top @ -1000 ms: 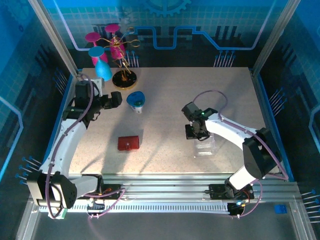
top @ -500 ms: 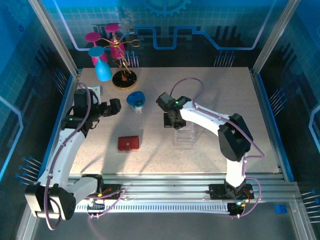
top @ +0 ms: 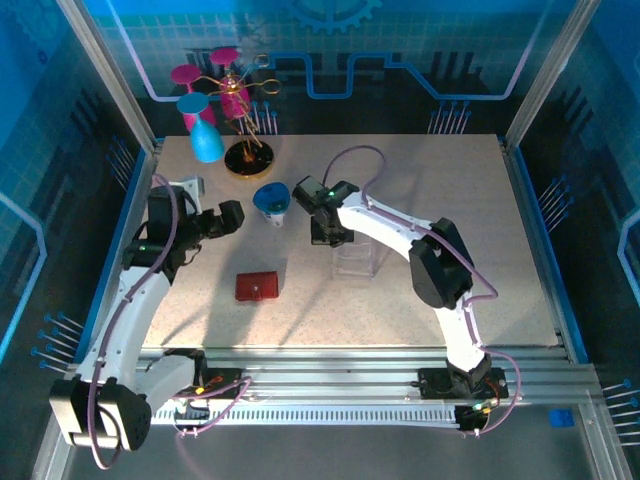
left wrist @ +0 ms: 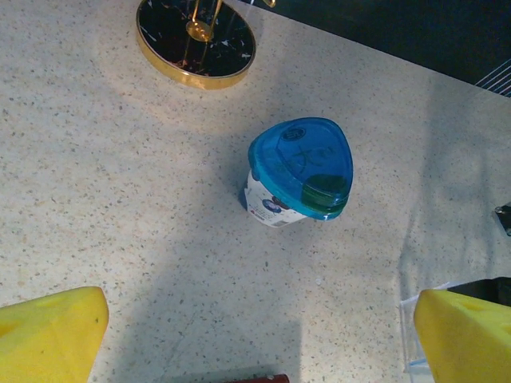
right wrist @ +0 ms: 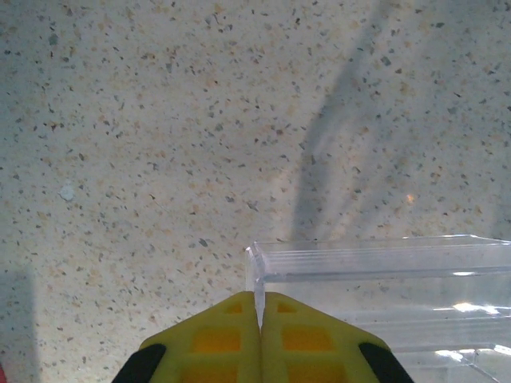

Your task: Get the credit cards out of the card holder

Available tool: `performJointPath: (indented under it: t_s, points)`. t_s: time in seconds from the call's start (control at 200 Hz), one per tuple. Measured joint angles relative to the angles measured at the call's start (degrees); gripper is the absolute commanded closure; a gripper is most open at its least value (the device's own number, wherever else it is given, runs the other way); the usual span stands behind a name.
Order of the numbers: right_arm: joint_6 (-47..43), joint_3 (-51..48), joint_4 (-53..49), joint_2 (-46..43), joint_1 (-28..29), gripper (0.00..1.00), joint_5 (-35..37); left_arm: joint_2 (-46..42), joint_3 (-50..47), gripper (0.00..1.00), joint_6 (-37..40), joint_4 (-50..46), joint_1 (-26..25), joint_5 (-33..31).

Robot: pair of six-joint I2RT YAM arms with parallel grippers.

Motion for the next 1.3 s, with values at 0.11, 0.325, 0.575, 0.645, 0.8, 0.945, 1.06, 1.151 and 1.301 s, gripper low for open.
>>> performJointPath:
  t_s: [0.11,0.325,0.575,0.645,0.8,0.945,1.06,1.151,1.301]
  points:
    - [-0.44,1.90,-0.22,2.05,-0.02,1.00,-0.02,0.26,-0.11,0.01,-0.02,0.07,0.00,0.11]
    - [-1.33,4.13,-0.76,4.44,-0.20,1.00,-0.26,0.26,-0.11,0.01,-0.04,0.46,0.00,0.13]
    - [-1.97,4.83,-0.70,5.20,-0.50,1.00,-0.28,0.42,-0.11,0.01,-0.04,0.46,0.00,0.13]
    - [-1.97,4.90,-0.72,5.29,-0.68,1.00,-0.31,0.61,-0.11,0.01,-0.04,0.48,0.00,0.13]
    - [-1.97,5.22,-0.59,5.49,-1.09,0.98,-0.35,0.92,-0.11,0.01,-0.04,0.48,0.00,0.13]
    - [-1.97,5.27,-0.42,5.49,-1.57,0.96,-0.68,1.18,-0.11,0.01,-0.04,0.50,0.00,0.13]
    - [-2.19,5.27,-0.15,5.49,-1.73,0.89,-0.72,1.46,-0.11,0.01,-0.02,0.79,0.00,0.13]
    - [-2.36,5.27,-0.02,5.51,-1.84,0.85,-0.70,1.68,-0.11,0.01,-0.04,0.85,0.00,0.13]
    - [-2.69,5.27,0.20,5.49,-1.92,0.80,-0.68,1.97,-0.11,0.01,-0.02,0.85,0.00,0.11]
